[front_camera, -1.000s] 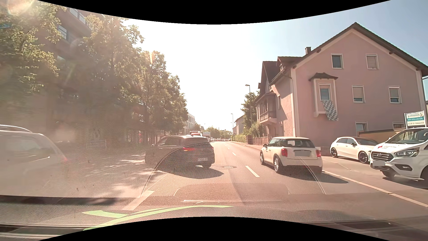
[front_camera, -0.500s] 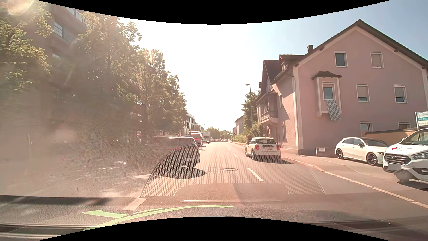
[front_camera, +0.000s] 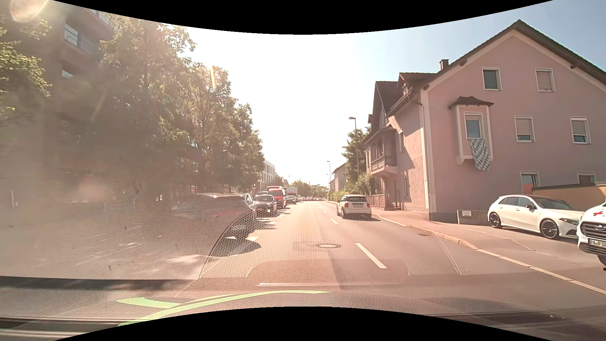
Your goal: Follow the waypoints while adhering to traffic rules and regulations
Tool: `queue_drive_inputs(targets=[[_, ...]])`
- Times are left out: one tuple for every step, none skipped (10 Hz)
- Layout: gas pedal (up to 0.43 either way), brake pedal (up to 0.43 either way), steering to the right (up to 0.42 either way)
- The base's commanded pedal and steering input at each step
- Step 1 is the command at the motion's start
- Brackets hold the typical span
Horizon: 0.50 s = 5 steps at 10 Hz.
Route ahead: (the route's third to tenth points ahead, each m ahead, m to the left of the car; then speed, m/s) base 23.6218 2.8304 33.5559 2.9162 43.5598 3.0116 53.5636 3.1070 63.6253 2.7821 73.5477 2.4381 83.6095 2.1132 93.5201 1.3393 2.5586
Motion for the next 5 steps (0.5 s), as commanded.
queue_drive_inputs(targets=[[0.268,0.000,0.004],[0.268,0.000,0.004],[0.268,0.000,0.003],[0.280,0.000,0.003],[0.280,0.000,0.003]])
